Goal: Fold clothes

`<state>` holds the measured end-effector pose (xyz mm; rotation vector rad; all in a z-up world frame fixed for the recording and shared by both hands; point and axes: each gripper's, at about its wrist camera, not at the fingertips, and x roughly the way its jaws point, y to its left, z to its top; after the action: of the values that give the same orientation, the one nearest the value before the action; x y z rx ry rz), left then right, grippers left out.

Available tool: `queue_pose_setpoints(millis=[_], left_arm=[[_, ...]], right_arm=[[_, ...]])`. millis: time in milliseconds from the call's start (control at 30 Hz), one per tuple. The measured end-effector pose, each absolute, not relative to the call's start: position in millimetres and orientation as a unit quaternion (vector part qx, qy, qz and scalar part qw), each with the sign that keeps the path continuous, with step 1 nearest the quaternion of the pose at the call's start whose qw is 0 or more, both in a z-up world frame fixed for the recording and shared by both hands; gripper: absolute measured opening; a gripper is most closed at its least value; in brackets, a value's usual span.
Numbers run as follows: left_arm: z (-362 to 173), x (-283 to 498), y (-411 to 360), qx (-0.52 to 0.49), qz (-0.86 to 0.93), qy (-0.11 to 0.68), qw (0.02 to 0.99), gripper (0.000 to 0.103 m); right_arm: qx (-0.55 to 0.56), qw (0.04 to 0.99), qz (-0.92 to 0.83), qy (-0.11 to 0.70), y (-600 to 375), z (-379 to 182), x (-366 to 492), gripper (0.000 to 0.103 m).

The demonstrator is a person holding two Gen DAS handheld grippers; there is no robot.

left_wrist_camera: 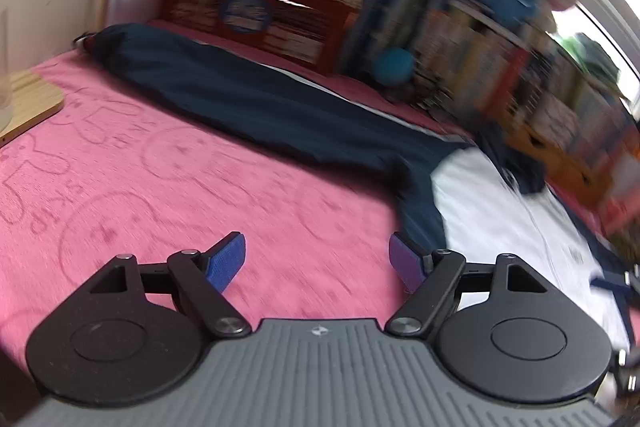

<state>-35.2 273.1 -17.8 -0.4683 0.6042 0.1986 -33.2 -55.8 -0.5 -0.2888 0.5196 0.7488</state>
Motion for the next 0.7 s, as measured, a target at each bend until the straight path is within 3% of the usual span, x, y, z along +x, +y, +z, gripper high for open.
queue_pose_setpoints(millis=[200, 400, 433, 467, 500, 700], left_arm=[[-20, 58, 383, -0.281, 0.248, 0.263, 0.889, 0.074], [-29, 113, 444, -0.327, 0.334, 0.243, 0.85, 0.074], [-29, 121, 449, -0.328, 0.339, 0.244, 0.848, 0.067], [-30, 131, 454, -0.33, 0.338, 0.251, 0.845, 0.034], [-29, 139, 457, -0.328, 0.333, 0.258, 0.846, 0.009], [17, 137, 402, -0.113, 0.308, 0.128, 0.936, 0.008]], right_arm=[[-0.123, 0.883, 0.351, 0.286, -30, -22, 2, 0.103], [-0.132, 0.876, 0.349, 0.306, -24, -36, 5, 0.103], [-0.13, 0.875, 0.349, 0.31, -25, -37, 7, 0.103], [-0.125, 0.874, 0.35, 0.314, -26, -38, 8, 0.103], [-0.121, 0.872, 0.351, 0.318, -28, -38, 10, 0.103], [-0.121, 0.872, 0.35, 0.319, -27, -39, 10, 0.103]])
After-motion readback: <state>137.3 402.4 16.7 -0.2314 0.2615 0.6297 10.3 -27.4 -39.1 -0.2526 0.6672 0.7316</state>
